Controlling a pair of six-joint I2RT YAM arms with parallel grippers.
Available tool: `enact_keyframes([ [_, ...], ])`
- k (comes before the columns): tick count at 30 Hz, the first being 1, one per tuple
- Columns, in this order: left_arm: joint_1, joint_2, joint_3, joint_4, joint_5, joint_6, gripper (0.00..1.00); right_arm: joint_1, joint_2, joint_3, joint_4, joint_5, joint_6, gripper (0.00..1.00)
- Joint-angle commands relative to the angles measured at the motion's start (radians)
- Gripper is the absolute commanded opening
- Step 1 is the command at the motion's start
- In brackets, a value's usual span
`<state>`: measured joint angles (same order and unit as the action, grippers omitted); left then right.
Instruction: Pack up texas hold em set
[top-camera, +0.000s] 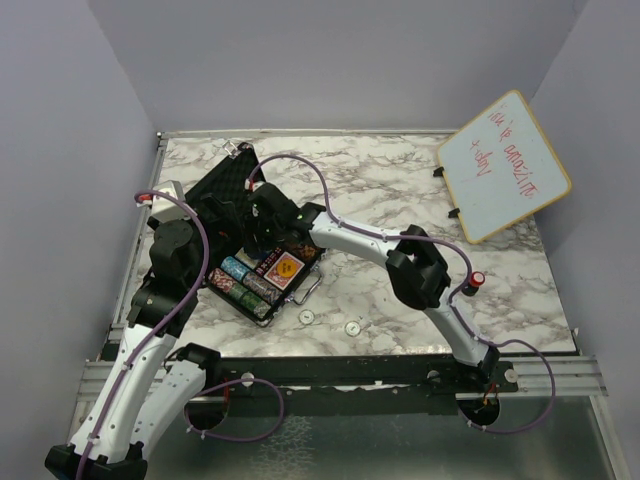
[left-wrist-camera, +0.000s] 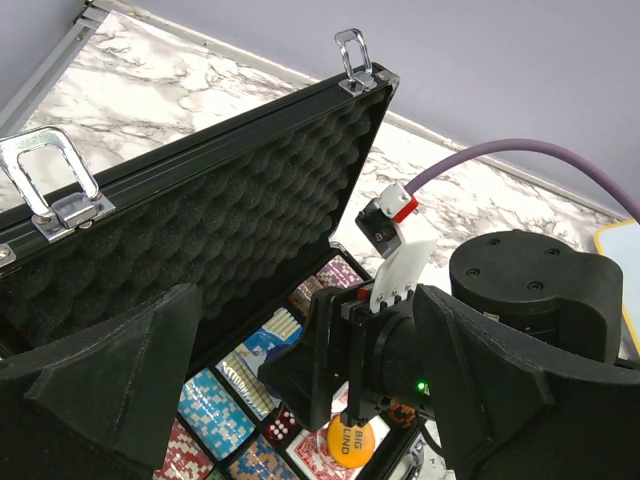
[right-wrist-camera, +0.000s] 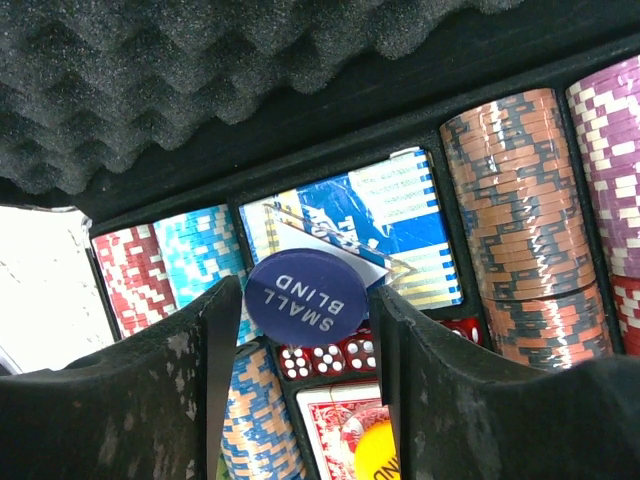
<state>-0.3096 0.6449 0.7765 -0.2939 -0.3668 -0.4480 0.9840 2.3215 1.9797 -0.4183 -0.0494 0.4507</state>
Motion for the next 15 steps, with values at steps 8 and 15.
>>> enact_keyframes([
  [8,0.004,-0.014,0.0,-0.008,-0.022,-0.009,0.95,0.008,-0.012,0.025,-0.025,-0.023,-0.023,0.71],
  [15,0.004,-0.024,0.006,-0.016,-0.031,-0.007,0.95,0.007,-0.191,-0.122,0.023,0.074,-0.021,0.7],
])
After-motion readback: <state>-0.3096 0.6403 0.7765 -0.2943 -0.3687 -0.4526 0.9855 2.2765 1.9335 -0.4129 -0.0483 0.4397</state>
